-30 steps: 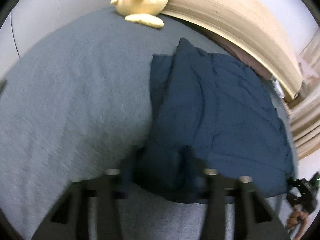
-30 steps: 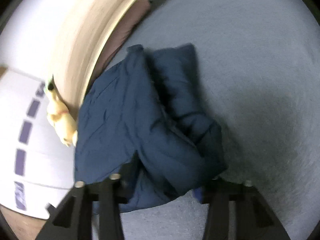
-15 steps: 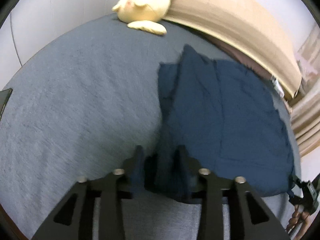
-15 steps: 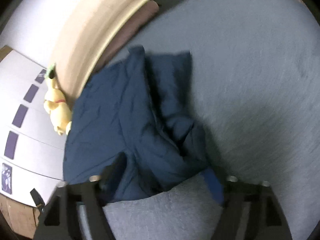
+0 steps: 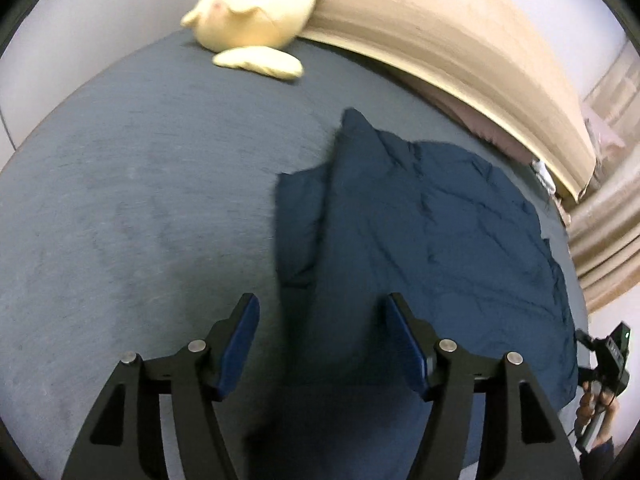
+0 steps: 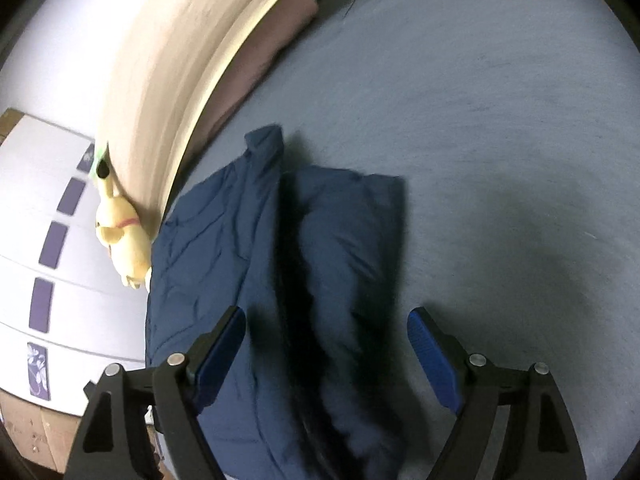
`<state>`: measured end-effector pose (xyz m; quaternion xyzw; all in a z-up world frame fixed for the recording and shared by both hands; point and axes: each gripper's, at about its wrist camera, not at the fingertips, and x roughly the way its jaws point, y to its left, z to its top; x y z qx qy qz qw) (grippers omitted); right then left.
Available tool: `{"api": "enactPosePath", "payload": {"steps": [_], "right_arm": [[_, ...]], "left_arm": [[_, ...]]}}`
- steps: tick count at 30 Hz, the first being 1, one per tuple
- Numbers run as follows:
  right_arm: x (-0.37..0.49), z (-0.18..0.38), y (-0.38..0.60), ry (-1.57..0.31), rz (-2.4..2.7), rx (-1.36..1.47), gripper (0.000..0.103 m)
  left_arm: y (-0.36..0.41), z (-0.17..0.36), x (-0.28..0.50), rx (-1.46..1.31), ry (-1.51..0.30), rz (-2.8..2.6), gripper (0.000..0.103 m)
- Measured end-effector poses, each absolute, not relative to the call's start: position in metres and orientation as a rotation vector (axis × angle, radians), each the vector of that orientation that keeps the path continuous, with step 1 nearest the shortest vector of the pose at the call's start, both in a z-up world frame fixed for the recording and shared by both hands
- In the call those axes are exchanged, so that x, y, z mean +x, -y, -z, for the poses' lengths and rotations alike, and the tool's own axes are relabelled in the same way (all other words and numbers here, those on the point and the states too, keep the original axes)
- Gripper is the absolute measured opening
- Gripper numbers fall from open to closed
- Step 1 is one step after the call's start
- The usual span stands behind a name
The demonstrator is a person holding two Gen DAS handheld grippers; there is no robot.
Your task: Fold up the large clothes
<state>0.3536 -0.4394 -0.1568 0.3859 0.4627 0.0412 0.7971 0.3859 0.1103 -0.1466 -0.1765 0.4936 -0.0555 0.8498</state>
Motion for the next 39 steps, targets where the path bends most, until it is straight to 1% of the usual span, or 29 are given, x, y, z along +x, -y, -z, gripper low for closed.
{"api": "enactPosePath", "payload": {"steps": [3, 4, 5, 6, 8, 10, 14, 20, 24, 27, 30, 31, 32, 34, 36, 37, 38, 39], "right_arm": [[0.37, 0.158, 0.421, -1.023, -0.13, 0.774, 0.084], [0.374, 0.157, 0.415, -1.039, -0.13, 0.728, 0.069], [0.375, 0.156, 0.409, -1.054, -0.13, 0.677, 0.059], [0.377, 0.157, 0.404, -1.062, -0.125, 0.642, 0.057], [0.378, 0.151, 0.396, -1.064, -0.119, 0.573, 0.04], [0.376, 0.144, 0.39, -1.058, -0.106, 0.519, 0.033], [0.377, 0.134, 0.379, -1.052, -0.083, 0.445, 0.026], [0.378, 0.122, 0.363, -1.024, -0.052, 0.355, 0.022], [0.373, 0.118, 0.356, -1.002, -0.033, 0.316, 0.022], [0.377, 0.131, 0.355, -1.023, -0.015, 0.316, 0.022], [0.379, 0.138, 0.358, -1.041, -0.014, 0.357, 0.027], [0.379, 0.138, 0.363, -1.05, -0.021, 0.385, 0.035], [0.38, 0.141, 0.367, -1.054, -0.028, 0.41, 0.053], [0.374, 0.135, 0.384, -1.053, -0.005, 0.457, 0.074], [0.365, 0.125, 0.4, -1.002, 0.018, 0.475, 0.074], [0.362, 0.119, 0.41, -0.981, 0.034, 0.487, 0.074], [0.361, 0.114, 0.417, -0.963, 0.045, 0.495, 0.075], [0.363, 0.109, 0.422, -0.947, 0.049, 0.499, 0.075]], "left_arm": [[-0.103, 0.152, 0.395, -0.354, -1.043, 0.114, 0.067], [-0.101, 0.153, 0.397, -0.339, -1.043, 0.107, 0.067], [-0.099, 0.152, 0.396, -0.325, -1.044, 0.102, 0.066], [-0.098, 0.151, 0.394, -0.31, -1.042, 0.103, 0.065], [-0.093, 0.153, 0.394, -0.275, -1.045, 0.111, 0.056], [-0.09, 0.153, 0.397, -0.238, -1.041, 0.103, 0.051], [-0.084, 0.153, 0.398, -0.206, -1.041, 0.087, 0.045], [-0.082, 0.154, 0.401, -0.185, -1.04, 0.08, 0.041], [-0.083, 0.154, 0.397, -0.18, -1.037, 0.08, 0.04], [-0.083, 0.155, 0.397, -0.174, -1.036, 0.084, 0.04], [-0.084, 0.157, 0.397, -0.172, -1.041, 0.084, 0.04], [-0.085, 0.156, 0.398, -0.171, -1.041, 0.083, 0.042], [-0.086, 0.155, 0.398, -0.167, -1.039, 0.081, 0.043], [-0.09, 0.146, 0.396, -0.16, -1.022, 0.092, 0.044], [-0.098, 0.133, 0.397, -0.153, -0.981, 0.078, 0.05], [-0.102, 0.127, 0.398, -0.158, -0.958, 0.071, 0.057], [-0.108, 0.119, 0.402, -0.171, -0.929, 0.056, 0.061], [-0.111, 0.113, 0.408, -0.185, -0.912, 0.052, 0.061]]}}
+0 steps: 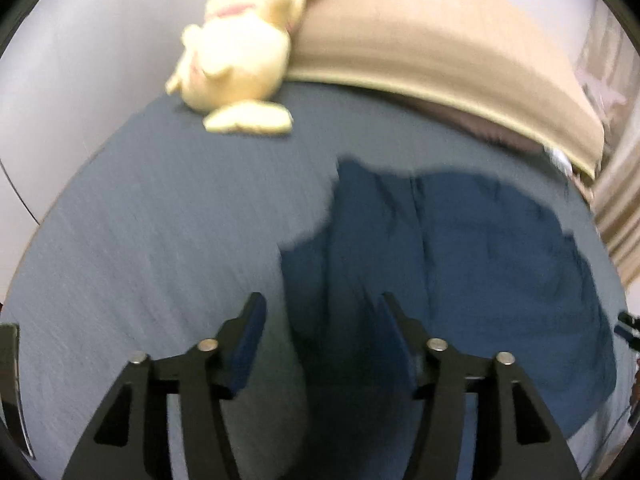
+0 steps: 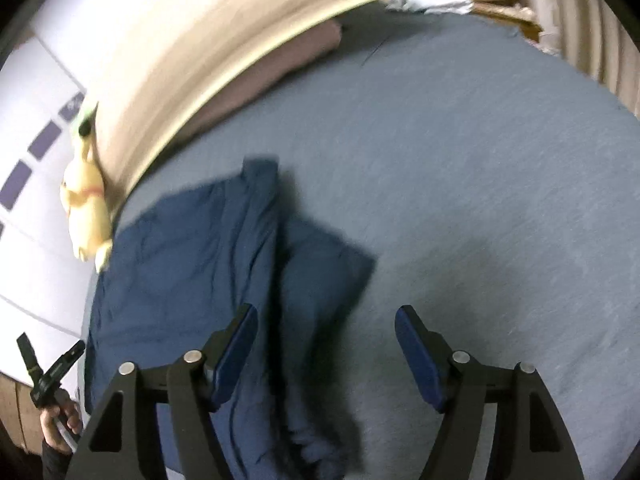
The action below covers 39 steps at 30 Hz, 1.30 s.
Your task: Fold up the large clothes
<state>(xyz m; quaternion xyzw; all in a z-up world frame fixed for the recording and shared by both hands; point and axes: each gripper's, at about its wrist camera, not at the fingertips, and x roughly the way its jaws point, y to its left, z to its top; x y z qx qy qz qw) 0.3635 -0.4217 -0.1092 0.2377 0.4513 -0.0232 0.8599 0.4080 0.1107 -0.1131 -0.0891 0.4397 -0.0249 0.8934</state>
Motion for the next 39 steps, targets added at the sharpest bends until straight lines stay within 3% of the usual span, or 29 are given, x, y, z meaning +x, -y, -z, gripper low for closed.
{"api": "enactPosePath", "payload": {"steps": [6, 14, 15, 16, 17, 18, 19, 22, 30, 33, 34, 35, 36, 37, 39], "right_arm": [[0.413, 0.101, 0.414, -0.927, -0.056, 0.553, 0.075], [0.498, 0.13, 0.386, -1.019, -0.105, 0.563, 0.074], [0.502, 0.135, 0.387, -1.025, -0.101, 0.555, 0.072], [0.508, 0.137, 0.384, -1.027, -0.11, 0.551, 0.039], [0.511, 0.136, 0.382, -1.032, -0.105, 0.526, 0.018], [0.511, 0.134, 0.378, -1.032, -0.086, 0.483, 0.015], [0.51, 0.126, 0.37, -1.015, -0.088, 0.425, 0.009], [0.501, 0.107, 0.357, -0.938, -0.058, 0.319, 0.007], [0.509, 0.147, 0.36, -1.016, 0.047, 0.315, 0.007], [0.51, 0.146, 0.361, -1.036, 0.06, 0.317, 0.014], [0.509, 0.142, 0.36, -1.033, 0.066, 0.307, 0.025], [0.508, 0.136, 0.361, -1.025, 0.075, 0.291, 0.054], [0.507, 0.129, 0.36, -1.008, 0.081, 0.285, 0.071], [0.504, 0.123, 0.359, -0.987, 0.095, 0.28, 0.082], [0.492, 0.095, 0.35, -0.879, 0.16, 0.212, 0.082]], "left_arm": [[-0.089, 0.107, 0.464, -0.194, -0.925, 0.11, 0.062], [-0.059, 0.135, 0.523, -0.149, -1.013, 0.128, 0.061], [-0.058, 0.139, 0.526, -0.144, -1.017, 0.127, 0.061], [-0.056, 0.142, 0.528, -0.127, -1.012, 0.122, 0.06], [-0.054, 0.143, 0.529, -0.102, -1.011, 0.109, 0.032], [-0.053, 0.146, 0.531, -0.063, -1.016, 0.084, 0.016], [-0.054, 0.149, 0.531, -0.041, -1.016, 0.059, 0.01], [-0.064, 0.158, 0.532, -0.063, -1.016, 0.026, 0.007], [-0.065, 0.172, 0.531, 0.009, -1.032, -0.044, 0.004], [-0.066, 0.169, 0.529, 0.01, -1.025, -0.047, 0.004], [-0.067, 0.165, 0.526, 0.009, -1.018, -0.048, 0.004], [-0.069, 0.16, 0.523, 0.001, -1.009, -0.05, 0.004], [-0.072, 0.153, 0.52, -0.005, -0.996, -0.064, 0.004], [-0.072, 0.145, 0.519, -0.001, -0.986, -0.094, 0.004], [-0.075, 0.121, 0.513, -0.006, -0.927, -0.185, 0.025]]}}
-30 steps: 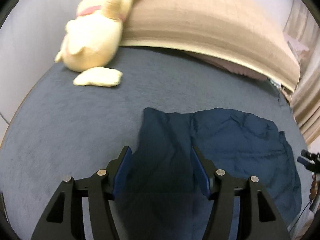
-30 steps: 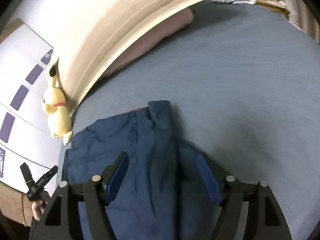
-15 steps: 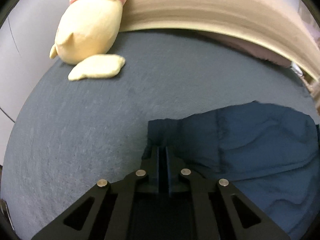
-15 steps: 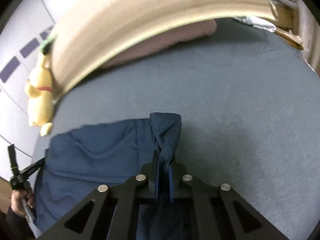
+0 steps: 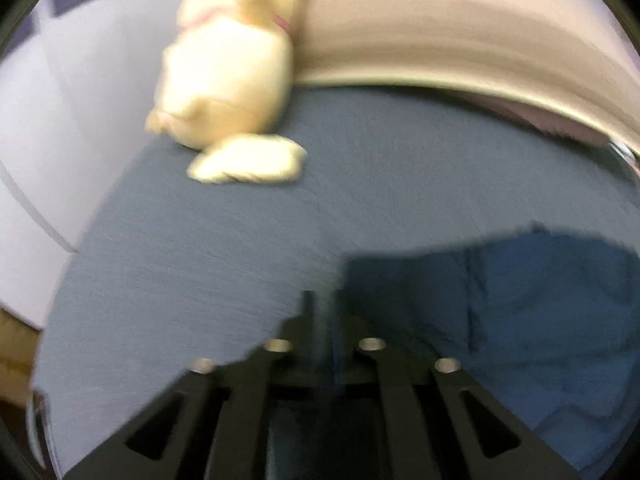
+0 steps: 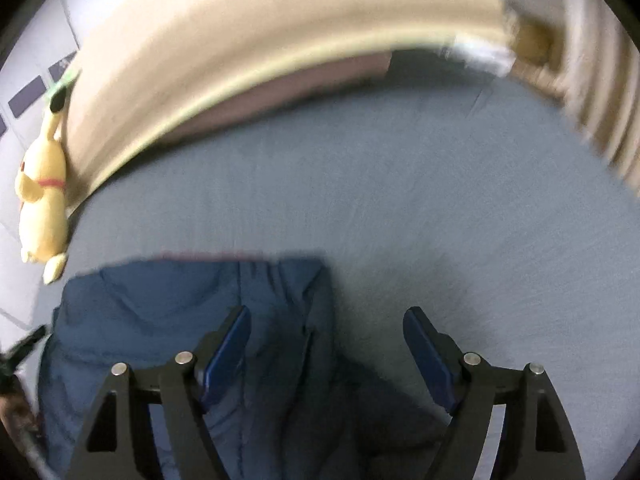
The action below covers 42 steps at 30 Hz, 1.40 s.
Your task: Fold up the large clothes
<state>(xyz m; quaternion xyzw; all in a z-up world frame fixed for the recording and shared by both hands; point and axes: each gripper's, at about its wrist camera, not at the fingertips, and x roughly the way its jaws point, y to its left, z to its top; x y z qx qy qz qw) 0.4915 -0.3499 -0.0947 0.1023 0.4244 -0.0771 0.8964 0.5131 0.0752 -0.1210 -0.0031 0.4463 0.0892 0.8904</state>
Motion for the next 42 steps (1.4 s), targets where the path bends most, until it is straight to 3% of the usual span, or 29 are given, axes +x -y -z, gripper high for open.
{"api": "enactPosePath", "payload": {"steps": [1, 2, 3, 7, 13, 21, 31, 42], "right_arm": [[0.489, 0.086, 0.345, -0.851, 0.157, 0.2, 0.082], [0.488, 0.073, 0.332, -0.819, 0.13, 0.192, 0.082], [0.489, 0.068, 0.323, -0.807, 0.108, 0.188, 0.082], [0.5, 0.06, 0.259, -0.79, -0.005, 0.111, 0.082], [0.526, 0.109, 0.21, -0.905, -0.02, 0.048, 0.082], [0.555, 0.139, 0.214, -1.009, 0.039, 0.057, 0.083], [0.558, 0.147, 0.223, -1.043, 0.06, 0.065, 0.094], [0.517, 0.099, 0.241, -1.001, 0.049, 0.109, 0.095]], "left_arm": [[-0.073, 0.108, 0.509, -0.024, -0.873, -0.201, 0.045], [-0.068, 0.099, 0.508, -0.034, -0.835, -0.194, 0.058], [-0.058, 0.089, 0.505, -0.034, -0.798, -0.164, 0.061], [0.002, 0.079, 0.499, 0.047, -0.756, -0.009, 0.062], [0.068, 0.129, 0.515, 0.225, -0.89, 0.046, 0.062], [0.065, 0.154, 0.534, 0.228, -0.947, 0.02, 0.069], [0.063, 0.162, 0.542, 0.206, -0.962, 0.013, 0.077], [0.039, 0.131, 0.511, 0.163, -0.961, -0.006, 0.078]]}}
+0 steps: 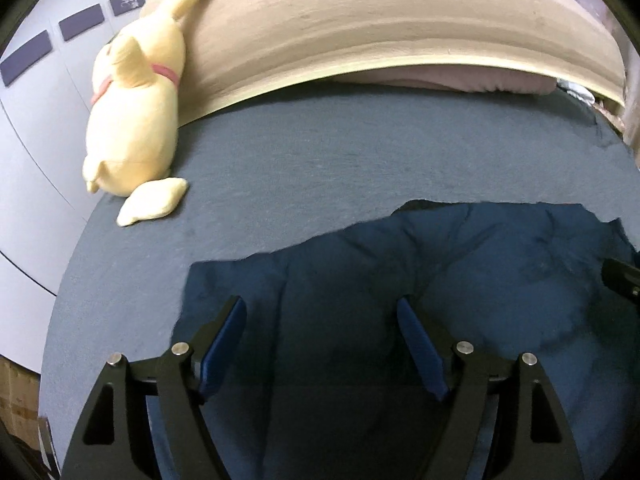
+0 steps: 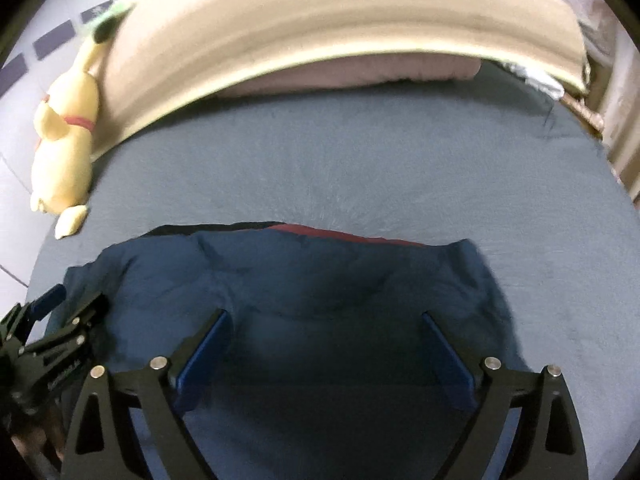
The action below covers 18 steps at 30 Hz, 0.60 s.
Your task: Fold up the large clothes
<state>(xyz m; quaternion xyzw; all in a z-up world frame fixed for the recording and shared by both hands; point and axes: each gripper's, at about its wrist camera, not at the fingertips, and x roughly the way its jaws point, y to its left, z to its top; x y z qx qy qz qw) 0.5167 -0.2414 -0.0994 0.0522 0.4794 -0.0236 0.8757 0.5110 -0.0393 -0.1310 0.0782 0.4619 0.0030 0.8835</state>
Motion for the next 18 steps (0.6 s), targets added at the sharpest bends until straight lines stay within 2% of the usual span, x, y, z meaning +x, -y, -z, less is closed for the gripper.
{"api": "enactPosePath", "payload": {"steps": [9, 18], "right_arm": [[0.402, 0.064, 0.252, -0.907, -0.043, 0.157, 0.096], [0.297, 0.098, 0.236, -0.881, -0.024, 0.142, 0.096]], "left_arm": [[0.013, 0.099, 0.429, 0.151, -0.884, 0.016, 0.078], [-0.007, 0.11, 0.332, 0.028, -0.883, 0.029, 0.078]]}}
